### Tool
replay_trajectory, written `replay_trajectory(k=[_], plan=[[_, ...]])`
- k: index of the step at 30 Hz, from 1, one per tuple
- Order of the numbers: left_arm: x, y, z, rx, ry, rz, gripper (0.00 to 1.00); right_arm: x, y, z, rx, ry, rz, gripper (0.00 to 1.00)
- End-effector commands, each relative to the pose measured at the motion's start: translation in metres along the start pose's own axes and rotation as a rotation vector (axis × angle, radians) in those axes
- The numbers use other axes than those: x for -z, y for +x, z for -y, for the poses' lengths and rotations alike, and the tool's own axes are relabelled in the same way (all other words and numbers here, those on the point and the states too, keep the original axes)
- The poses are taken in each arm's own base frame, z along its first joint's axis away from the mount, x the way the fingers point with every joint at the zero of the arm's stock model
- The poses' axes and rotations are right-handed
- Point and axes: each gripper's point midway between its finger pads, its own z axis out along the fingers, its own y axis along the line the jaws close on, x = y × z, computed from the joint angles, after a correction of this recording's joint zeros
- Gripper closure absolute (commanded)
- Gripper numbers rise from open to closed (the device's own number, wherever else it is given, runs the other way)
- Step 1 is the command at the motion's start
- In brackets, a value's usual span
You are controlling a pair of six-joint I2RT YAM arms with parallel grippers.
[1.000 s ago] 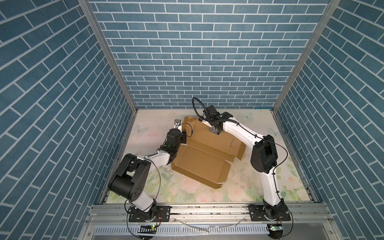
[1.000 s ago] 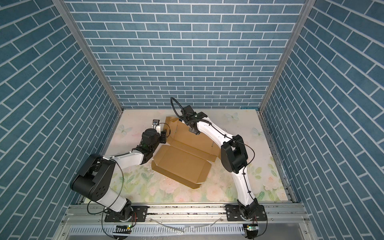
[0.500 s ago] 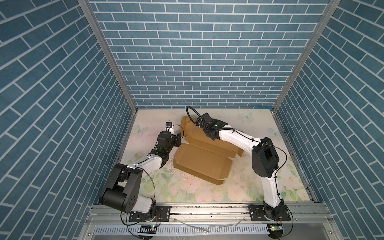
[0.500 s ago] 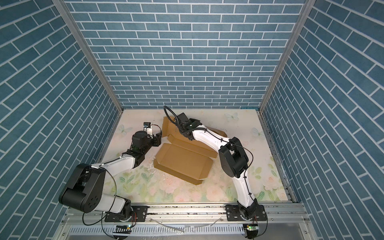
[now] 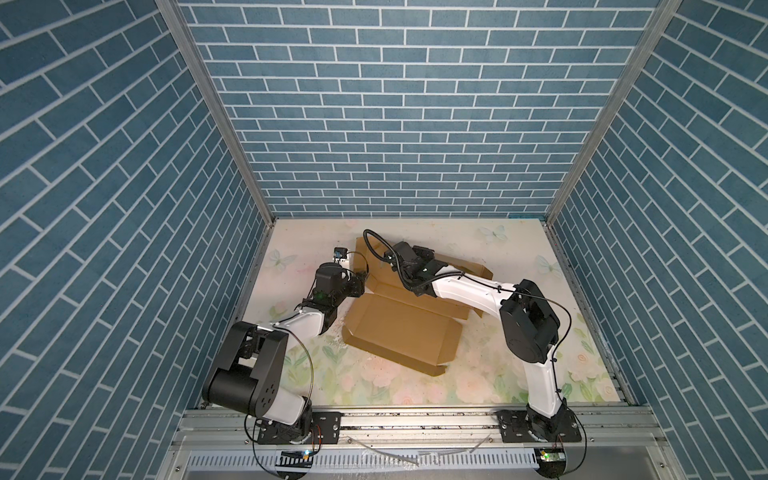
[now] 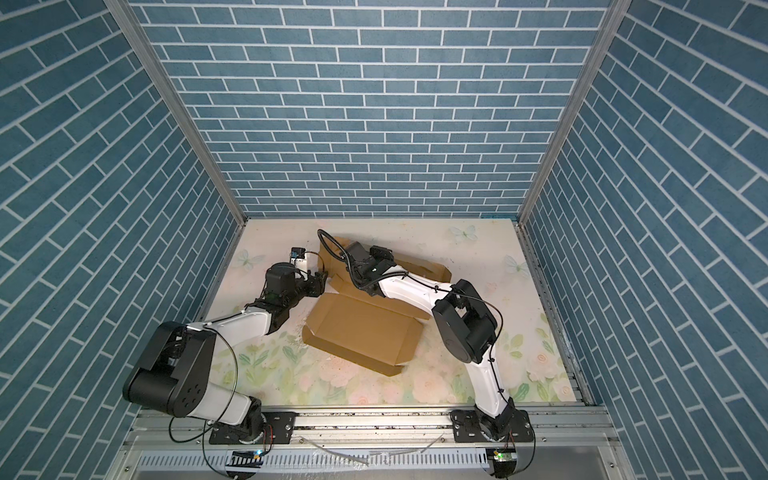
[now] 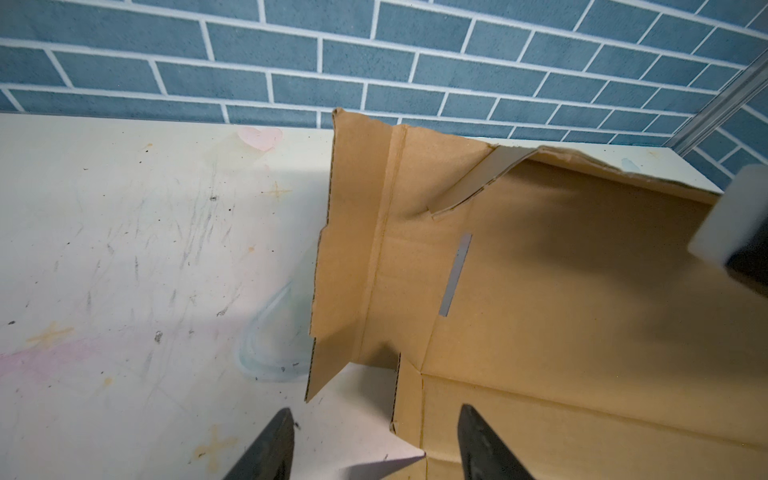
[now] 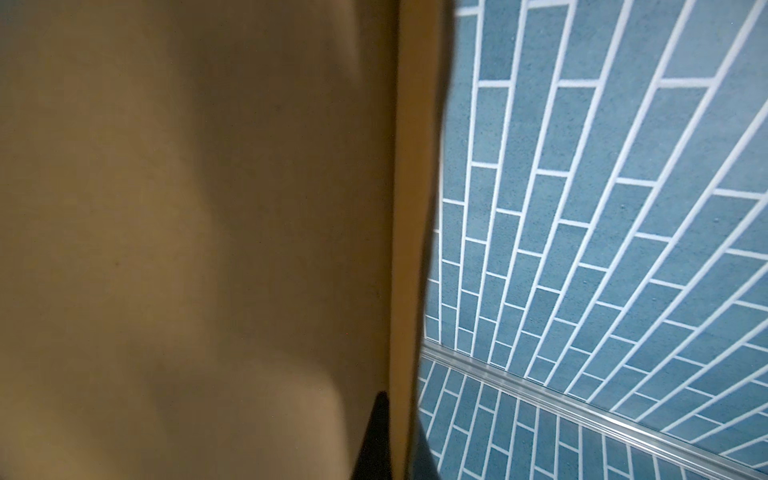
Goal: Fold the paper box
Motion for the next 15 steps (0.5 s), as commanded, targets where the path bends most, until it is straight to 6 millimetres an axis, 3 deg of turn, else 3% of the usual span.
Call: replay_trajectory(k=[1,10,15], plan=[[0.001,-0.008,-0.005,0.017,-0.014,0.018,0.37,0.014,0.008,0.025,-0.003,0.029,0.018,1.00],[0.001,-0.020,-0.022,0.064,-0.026,0.038,0.42,0.022,0.006,0.029,-0.028,-0.011,0.080,1.00],[-0.003,-0.026,-0.014,0.046,0.020,0.034,0.41,0.022,0.006,0.032,-0.045,0.009,0.096,1.00]])
